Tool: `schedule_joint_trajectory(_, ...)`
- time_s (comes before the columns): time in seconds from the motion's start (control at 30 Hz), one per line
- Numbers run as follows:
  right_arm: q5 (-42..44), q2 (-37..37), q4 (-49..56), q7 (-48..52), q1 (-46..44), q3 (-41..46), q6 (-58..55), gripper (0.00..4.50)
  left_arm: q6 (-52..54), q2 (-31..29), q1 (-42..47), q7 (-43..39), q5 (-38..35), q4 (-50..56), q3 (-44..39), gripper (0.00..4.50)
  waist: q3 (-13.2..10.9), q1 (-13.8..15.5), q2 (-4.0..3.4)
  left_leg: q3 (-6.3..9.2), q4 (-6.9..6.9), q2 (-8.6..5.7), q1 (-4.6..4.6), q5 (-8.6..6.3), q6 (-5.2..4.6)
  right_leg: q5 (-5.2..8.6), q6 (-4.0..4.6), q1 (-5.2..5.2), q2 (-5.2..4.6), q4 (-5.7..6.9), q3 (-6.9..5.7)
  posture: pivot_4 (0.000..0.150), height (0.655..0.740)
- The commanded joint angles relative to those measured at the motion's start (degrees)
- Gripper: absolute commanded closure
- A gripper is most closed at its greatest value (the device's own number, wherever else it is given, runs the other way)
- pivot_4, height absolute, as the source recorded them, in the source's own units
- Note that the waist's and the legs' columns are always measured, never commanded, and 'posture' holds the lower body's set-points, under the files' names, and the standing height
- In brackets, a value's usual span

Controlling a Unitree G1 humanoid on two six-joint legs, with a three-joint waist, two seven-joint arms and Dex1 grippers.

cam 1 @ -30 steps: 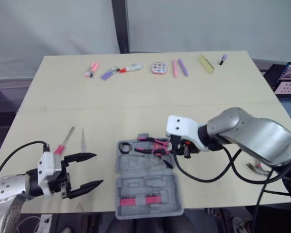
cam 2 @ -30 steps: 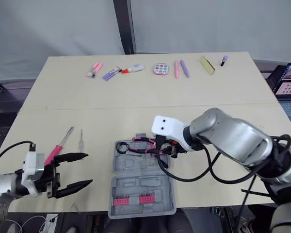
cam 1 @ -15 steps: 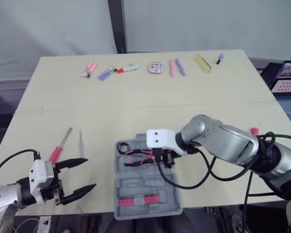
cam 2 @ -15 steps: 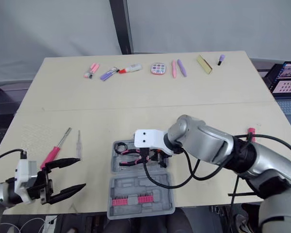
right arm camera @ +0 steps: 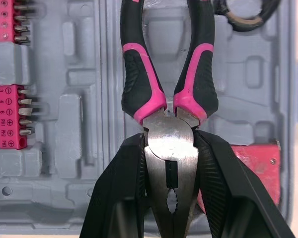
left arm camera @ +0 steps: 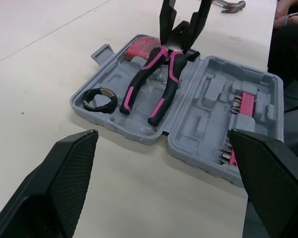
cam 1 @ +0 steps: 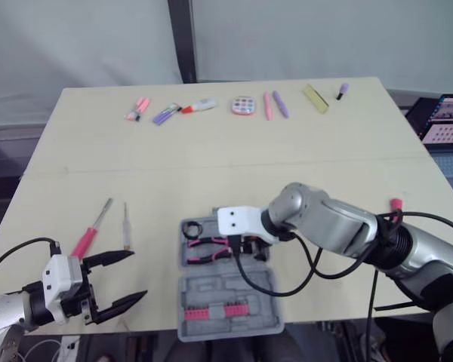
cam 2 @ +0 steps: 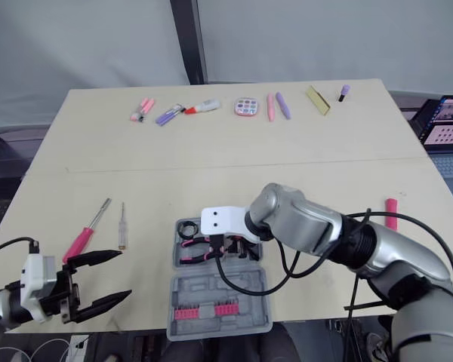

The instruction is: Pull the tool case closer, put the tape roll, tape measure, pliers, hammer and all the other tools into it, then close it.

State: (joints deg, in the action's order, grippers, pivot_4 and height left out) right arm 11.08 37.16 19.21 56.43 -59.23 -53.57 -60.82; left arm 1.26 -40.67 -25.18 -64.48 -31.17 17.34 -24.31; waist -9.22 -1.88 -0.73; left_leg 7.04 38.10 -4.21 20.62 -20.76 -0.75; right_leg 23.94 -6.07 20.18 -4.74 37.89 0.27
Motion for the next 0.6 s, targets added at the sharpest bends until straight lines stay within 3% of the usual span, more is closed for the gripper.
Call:
schedule_joint_trajectory(0.03,-1.1,-1.2,0.1,1.2,0.0,0.9,1.4,3.55,-0.6,0.2,-1.1,0.3,-0.2,1.8,-1.5,0.0,0.0,0.0,0.0,0.0,0.0,0.0,0.0,0.0,0.0,0.0,0.0,0.0,0.0,0.0,0.0,0.15,0.74)
schedule_joint_trajectory(0.6,-4.0,-4.3,-4.3,1.7,2.0,1.8,3.6,3.55,-0.8,0.5,-2.1,1.4,0.2,3.7,-0.6,0.0,0.0,-0.1,0.02,0.0,0.0,0.0,0.0,0.0,0.01,0.0,0.0,0.04,0.01,0.04,0.0,0.15,0.74)
